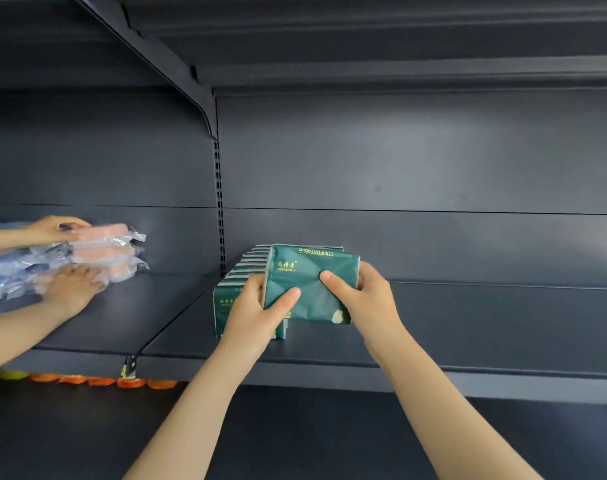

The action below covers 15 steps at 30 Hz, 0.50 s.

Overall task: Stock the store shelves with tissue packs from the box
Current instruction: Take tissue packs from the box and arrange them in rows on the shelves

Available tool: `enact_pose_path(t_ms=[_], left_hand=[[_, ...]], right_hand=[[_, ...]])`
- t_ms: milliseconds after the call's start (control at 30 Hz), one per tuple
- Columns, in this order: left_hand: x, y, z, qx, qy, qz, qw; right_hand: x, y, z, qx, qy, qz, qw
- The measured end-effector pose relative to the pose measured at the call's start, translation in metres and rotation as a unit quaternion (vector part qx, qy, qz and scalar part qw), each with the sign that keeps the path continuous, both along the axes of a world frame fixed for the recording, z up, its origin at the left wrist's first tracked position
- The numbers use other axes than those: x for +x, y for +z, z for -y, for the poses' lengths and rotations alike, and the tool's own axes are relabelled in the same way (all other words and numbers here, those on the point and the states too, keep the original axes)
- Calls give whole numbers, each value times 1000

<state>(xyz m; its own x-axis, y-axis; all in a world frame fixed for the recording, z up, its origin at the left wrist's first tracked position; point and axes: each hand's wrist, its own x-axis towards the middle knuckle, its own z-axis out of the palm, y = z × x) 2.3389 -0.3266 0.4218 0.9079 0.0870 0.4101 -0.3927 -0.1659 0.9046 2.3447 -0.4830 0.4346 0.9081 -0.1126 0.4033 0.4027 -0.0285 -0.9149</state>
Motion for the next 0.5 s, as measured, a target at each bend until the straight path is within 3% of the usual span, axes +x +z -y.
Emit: enact_pose_path(t_ms=[100,167,300,400,500], left_hand=[[5,1,-12,134,63,73,986],[11,5,-24,258,108,119,953],[26,17,-40,557,147,142,805],[43,24,-43,647,124,160,735],[61,23,-45,703,94,159,686]], right_hand=[[4,4,13,3,-9,-16,1000],[11,6,22,-3,-47,-19,999],[37,1,33,-36,-97,-39,994],[59,-8,29,-95,-119,-61,986],[77,-17,20,-217,-187,-82,954]])
